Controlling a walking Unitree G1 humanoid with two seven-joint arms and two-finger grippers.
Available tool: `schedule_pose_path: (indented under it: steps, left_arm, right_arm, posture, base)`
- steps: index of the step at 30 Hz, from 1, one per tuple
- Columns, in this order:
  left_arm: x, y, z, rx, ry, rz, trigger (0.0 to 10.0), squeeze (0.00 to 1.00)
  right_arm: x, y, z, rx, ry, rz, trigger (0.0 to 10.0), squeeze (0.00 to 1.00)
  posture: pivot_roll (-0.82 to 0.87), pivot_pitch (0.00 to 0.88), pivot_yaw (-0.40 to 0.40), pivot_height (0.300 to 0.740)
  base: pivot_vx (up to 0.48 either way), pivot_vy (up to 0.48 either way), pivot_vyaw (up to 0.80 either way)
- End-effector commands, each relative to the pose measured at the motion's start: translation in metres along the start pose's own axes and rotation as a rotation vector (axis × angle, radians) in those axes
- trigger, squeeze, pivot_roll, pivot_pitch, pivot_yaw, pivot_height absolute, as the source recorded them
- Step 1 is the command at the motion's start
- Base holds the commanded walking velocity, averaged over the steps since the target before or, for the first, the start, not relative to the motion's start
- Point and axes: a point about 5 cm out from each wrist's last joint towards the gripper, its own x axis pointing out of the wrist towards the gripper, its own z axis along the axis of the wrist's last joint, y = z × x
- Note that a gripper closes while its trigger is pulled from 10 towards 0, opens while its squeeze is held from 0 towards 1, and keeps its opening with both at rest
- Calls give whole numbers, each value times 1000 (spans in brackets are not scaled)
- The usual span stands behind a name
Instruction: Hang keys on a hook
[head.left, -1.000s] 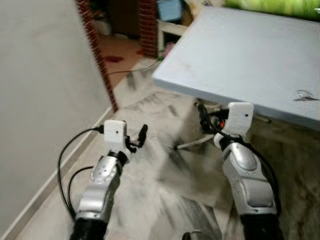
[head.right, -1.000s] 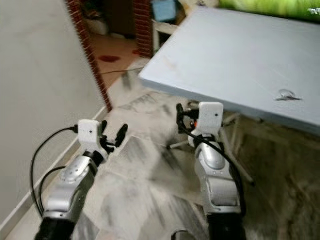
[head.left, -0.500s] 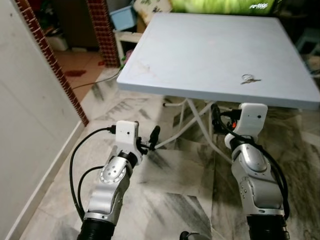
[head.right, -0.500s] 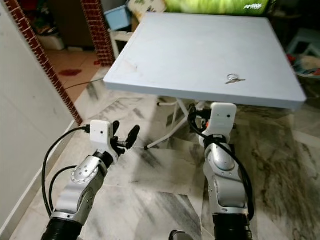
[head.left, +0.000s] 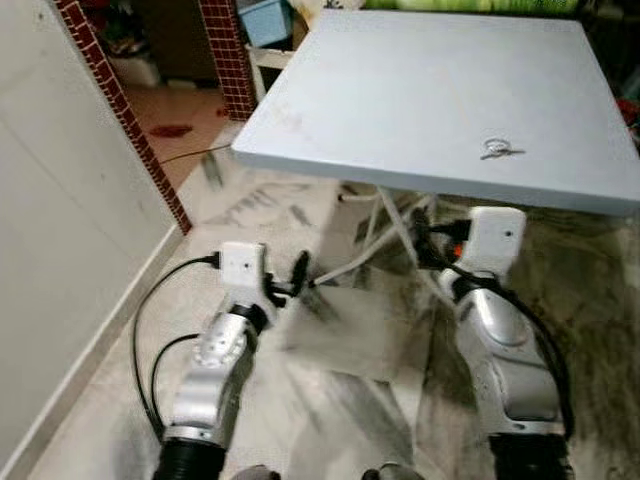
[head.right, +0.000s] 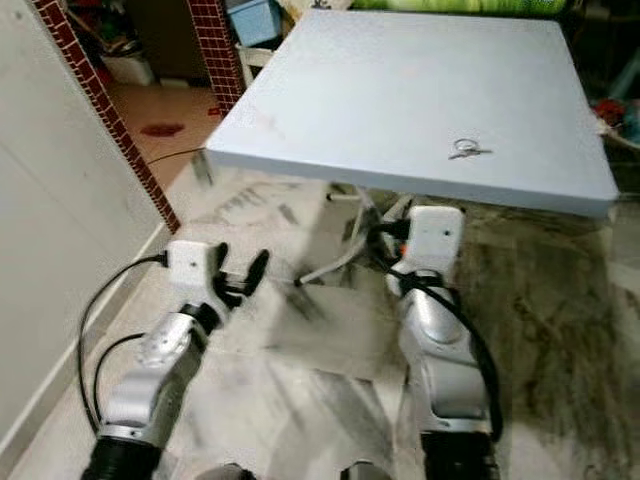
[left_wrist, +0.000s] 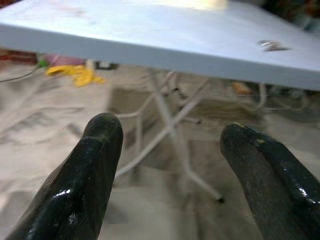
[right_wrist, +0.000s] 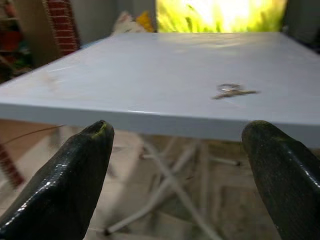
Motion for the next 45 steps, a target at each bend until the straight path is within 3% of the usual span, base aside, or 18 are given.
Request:
schedule_pose_path:
  steps: [1,14,16,18,25,45]
  left_arm:
    - [-5,9,-3,9,18,27,10000,0]
    - [-5,9,0,18,-5,54,10000,0]
    - [-4,10,2,59,-6,55,10000,0]
    - [-4,10,6,44,-17,20,10000,0]
    - [-4,23,12,70,-32,54,10000,0]
    - [-15,20,4,11,-17,41,10000,0]
  right_arm:
    - [-1,8,2,11,-5,15,10000,0]
    - [-5,8,3,-3,2,21,10000,0]
    - [-3,8,4,-11,-1,22,10000,0]
    - [-2,9,5,-17,-5,25,10000,0]
    - [-3,11,6,-37,-12,35,10000,0]
    - [-7,11,4,-49,-1,31,10000,0]
  posture:
    - [-47,166,70,740]
    - [-58,190,55,740]
    - [-58,190,55,740]
    - [-57,192,53,740]
    - [-53,194,56,740]
    - [-48,219,53,740]
  base:
    - [0,-480,0]
    - [0,-71,0]
    - [0,0,0]
    - [0,0,0]
    - [0,0,0]
    - [208,0,0]
